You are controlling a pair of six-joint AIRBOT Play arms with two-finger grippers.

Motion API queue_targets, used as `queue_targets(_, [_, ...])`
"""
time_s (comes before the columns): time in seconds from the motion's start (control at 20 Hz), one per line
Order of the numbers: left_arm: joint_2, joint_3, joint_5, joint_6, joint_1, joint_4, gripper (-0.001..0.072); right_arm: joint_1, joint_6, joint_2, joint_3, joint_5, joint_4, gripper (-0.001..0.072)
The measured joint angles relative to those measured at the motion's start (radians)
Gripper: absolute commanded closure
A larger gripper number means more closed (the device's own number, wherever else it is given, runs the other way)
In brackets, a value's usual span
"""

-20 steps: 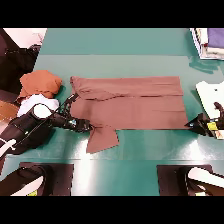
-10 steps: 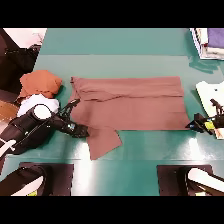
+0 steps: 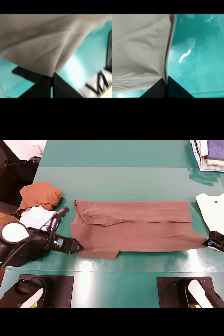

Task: Fold the shirts.

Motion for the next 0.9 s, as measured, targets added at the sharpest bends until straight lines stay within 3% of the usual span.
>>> queue_targets(0.35, [-0.177, 0.193, 0.229, -0.003, 0.003, 0.182, 0.0679, 0.185, 0.07, -0.208, 0.241, -0.09, 0.021, 0.07])
queue_targets(0.75, [-0.515, 0.398, 0.409, 0.031, 0.006, 0.246, 0.0679, 0.299, 0.108, -0.544, 0.541, -0.121, 0.031, 0.0698])
queue_targets(0.8, [-0.541, 0.414, 0.43, 0.031, 0.013, 0.251, 0.0673, 0.304, 0.114, -0.582, 0.575, -0.125, 0.047, 0.0671])
queue_targets(0.85, [-0.56, 0.424, 0.451, 0.024, 0.023, 0.254, 0.0441, 0.306, 0.119, -0.618, 0.607, -0.129, 0.071, 0.0405])
queue_targets(0.9, [-0.576, 0.432, 0.465, 0.011, 0.039, 0.259, 0.0133, 0.306, 0.12, -0.649, 0.633, -0.137, 0.1, 0.0161])
